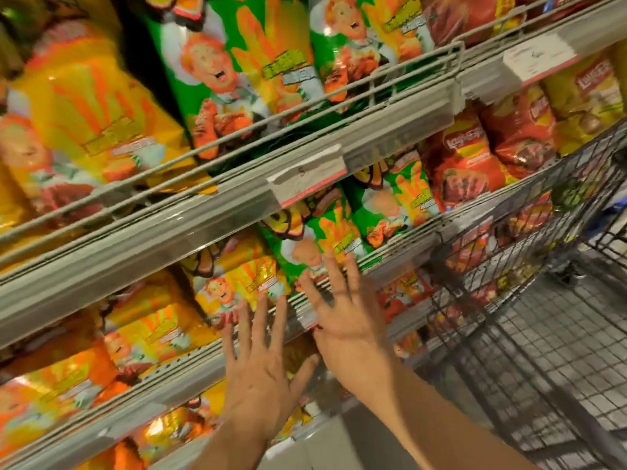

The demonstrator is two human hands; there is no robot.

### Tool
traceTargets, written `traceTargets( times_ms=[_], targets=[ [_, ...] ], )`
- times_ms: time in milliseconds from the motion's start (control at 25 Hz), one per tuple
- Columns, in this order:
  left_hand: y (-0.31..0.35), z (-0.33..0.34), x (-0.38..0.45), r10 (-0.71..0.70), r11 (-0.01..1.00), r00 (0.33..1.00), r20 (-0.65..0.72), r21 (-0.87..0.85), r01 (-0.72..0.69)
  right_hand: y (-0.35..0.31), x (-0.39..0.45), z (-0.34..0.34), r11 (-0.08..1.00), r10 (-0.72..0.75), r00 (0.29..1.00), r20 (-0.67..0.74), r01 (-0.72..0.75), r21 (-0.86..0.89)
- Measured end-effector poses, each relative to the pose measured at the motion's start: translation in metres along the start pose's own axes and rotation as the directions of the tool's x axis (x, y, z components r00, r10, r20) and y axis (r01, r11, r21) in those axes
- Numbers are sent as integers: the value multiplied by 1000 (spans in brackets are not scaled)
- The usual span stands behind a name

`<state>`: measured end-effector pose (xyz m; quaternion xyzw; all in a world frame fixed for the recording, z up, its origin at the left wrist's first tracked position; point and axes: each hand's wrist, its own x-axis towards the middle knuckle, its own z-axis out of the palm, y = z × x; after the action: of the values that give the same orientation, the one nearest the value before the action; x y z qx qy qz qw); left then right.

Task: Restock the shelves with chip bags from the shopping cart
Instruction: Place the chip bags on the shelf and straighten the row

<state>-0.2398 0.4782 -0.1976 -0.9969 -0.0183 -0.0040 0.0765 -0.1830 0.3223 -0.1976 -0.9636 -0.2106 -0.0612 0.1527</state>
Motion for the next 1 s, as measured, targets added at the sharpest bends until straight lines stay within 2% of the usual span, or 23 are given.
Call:
traceTargets(
  times_ms=[120, 240, 360, 560, 720, 840, 1000],
  targets=[
    [-28, -2, -10, 132, 991, 991, 9, 5, -132, -23, -8, 8, 1000, 17, 999, 50, -17, 5],
    [-65, -3, -33, 208, 978, 978, 15, -13, -208, -62, -28, 13, 998, -33, 999, -17, 32, -62],
    [-121, 5, -66, 143, 989, 987, -67, -34, -146, -98, -26, 23, 988, -123, 988, -98, 112, -102],
    [-223, 11, -114, -4, 997, 995, -102, -74, -3, -162, -16, 48, 984, -156, 987, -40, 151, -95],
    [-275, 37, -136, -76, 993, 983, -168, -98, 60, -197, 1, 68, 969, -155, 987, -30, 146, -199],
    [-289, 64, -139, -22, 999, 955, -297, -32, 13, -206, 4, 86, 975, -98, 993, -68, 82, -207],
    [-316, 86, -130, 95, 995, 885, -456, 62, -75, -206, -1, 92, 961, -122, 973, -198, 65, -269]
  ],
)
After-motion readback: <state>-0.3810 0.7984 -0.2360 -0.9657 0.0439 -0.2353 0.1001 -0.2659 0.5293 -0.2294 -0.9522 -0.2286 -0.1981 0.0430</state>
